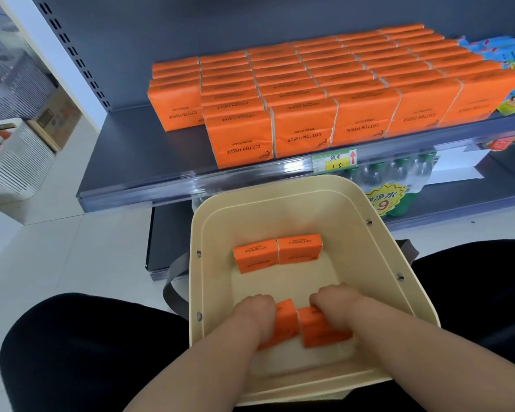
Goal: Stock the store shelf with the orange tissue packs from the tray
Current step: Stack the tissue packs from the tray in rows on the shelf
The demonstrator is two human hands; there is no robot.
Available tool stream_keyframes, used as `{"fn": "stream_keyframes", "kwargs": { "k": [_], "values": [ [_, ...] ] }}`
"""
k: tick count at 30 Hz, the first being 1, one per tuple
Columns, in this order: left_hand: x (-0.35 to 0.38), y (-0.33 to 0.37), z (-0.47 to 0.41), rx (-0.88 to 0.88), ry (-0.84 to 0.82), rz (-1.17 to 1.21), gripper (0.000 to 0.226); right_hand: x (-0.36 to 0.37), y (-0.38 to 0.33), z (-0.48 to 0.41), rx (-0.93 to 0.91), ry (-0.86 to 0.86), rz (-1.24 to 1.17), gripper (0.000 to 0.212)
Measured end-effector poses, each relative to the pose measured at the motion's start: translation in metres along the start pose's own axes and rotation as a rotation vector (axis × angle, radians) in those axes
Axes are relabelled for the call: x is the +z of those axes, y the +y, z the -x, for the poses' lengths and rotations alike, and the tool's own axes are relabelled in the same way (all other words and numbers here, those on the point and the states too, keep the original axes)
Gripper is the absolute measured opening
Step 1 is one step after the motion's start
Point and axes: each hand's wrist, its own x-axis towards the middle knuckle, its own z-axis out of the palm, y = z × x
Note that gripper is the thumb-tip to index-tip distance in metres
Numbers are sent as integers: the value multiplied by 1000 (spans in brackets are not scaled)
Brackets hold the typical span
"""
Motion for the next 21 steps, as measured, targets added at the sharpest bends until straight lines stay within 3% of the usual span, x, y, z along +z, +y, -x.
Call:
{"fn": "stream_keyframes", "kwargs": {
  "k": [8, 13, 21],
  "values": [
    [-40, -14, 10, -92, 389, 130, 42, -46, 4, 35, 176, 443, -183, 42],
    [-94, -23, 36, -70, 578, 111, 32, -78, 10, 57, 228, 632, -180, 47],
    [-192, -59, 87, -72, 864, 144, 43, -167, 12, 89, 217, 1045, -100, 66]
  ]
}}
